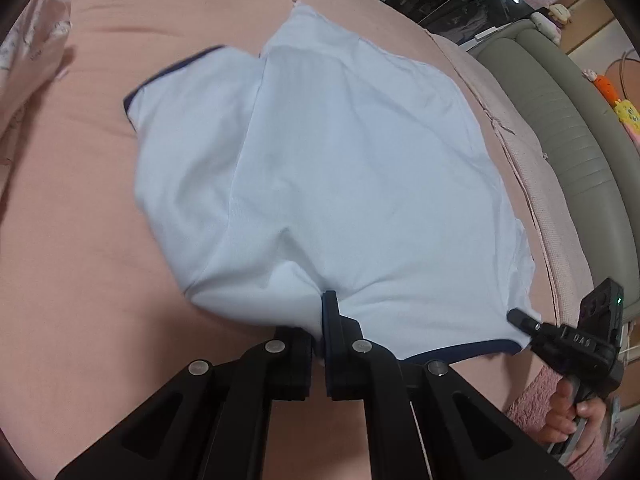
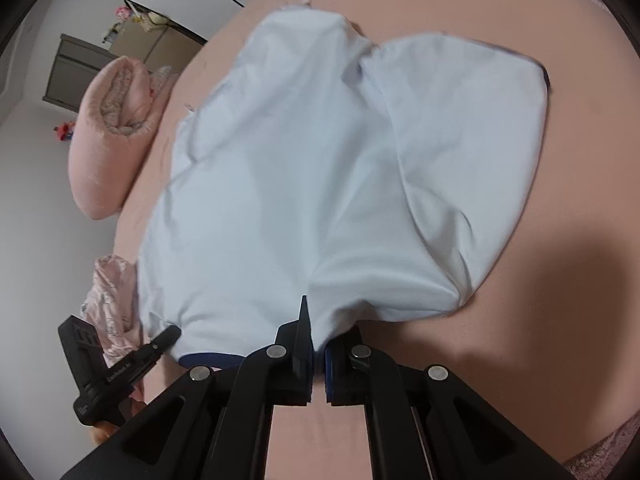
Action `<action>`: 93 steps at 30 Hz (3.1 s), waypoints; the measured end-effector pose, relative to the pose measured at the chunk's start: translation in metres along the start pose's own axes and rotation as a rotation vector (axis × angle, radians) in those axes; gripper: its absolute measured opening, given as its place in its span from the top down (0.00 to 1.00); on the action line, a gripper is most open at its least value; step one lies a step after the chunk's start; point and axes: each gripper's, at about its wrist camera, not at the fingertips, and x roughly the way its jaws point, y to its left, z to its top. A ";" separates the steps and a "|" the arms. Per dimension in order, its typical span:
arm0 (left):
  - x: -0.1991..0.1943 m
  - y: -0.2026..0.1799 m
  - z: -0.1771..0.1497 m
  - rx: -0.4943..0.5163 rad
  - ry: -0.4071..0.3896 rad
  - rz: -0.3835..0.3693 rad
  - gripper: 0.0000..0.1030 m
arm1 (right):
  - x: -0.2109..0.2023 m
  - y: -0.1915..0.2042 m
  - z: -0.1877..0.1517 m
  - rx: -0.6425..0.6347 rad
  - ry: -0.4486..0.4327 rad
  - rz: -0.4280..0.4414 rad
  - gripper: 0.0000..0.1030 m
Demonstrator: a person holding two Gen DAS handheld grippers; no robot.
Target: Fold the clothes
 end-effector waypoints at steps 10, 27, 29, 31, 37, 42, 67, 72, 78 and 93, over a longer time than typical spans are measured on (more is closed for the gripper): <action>-0.063 -0.013 -0.048 -0.015 -0.020 -0.067 0.97 | -0.064 0.004 -0.009 0.007 -0.040 0.097 0.98; -0.074 0.014 -0.117 -0.079 0.164 0.078 0.97 | -0.074 -0.012 -0.050 -0.137 0.143 -0.191 0.94; -0.102 0.017 -0.113 -0.063 0.101 0.113 0.96 | -0.098 0.000 -0.048 -0.180 0.112 -0.218 0.94; -0.120 0.016 -0.100 0.021 0.033 0.155 0.96 | -0.118 0.018 -0.046 -0.263 0.062 -0.294 0.94; -0.080 -0.037 -0.066 0.422 0.004 0.196 0.96 | -0.095 0.098 -0.033 -0.588 -0.008 -0.262 0.94; -0.021 -0.065 -0.081 0.649 0.083 0.206 0.95 | 0.011 0.134 -0.036 -0.763 0.063 -0.266 0.94; 0.001 -0.046 -0.072 0.770 0.169 0.191 0.13 | 0.030 0.036 -0.003 -0.751 0.204 -0.339 0.11; -0.046 0.005 -0.077 0.754 0.199 0.230 0.13 | -0.007 -0.007 0.011 -0.699 0.265 -0.458 0.11; -0.076 -0.019 -0.064 0.705 -0.005 0.072 0.13 | -0.042 0.015 0.043 -0.622 0.049 -0.353 0.11; -0.083 0.026 -0.080 0.744 0.082 0.229 0.12 | -0.023 -0.010 0.033 -0.671 0.090 -0.470 0.10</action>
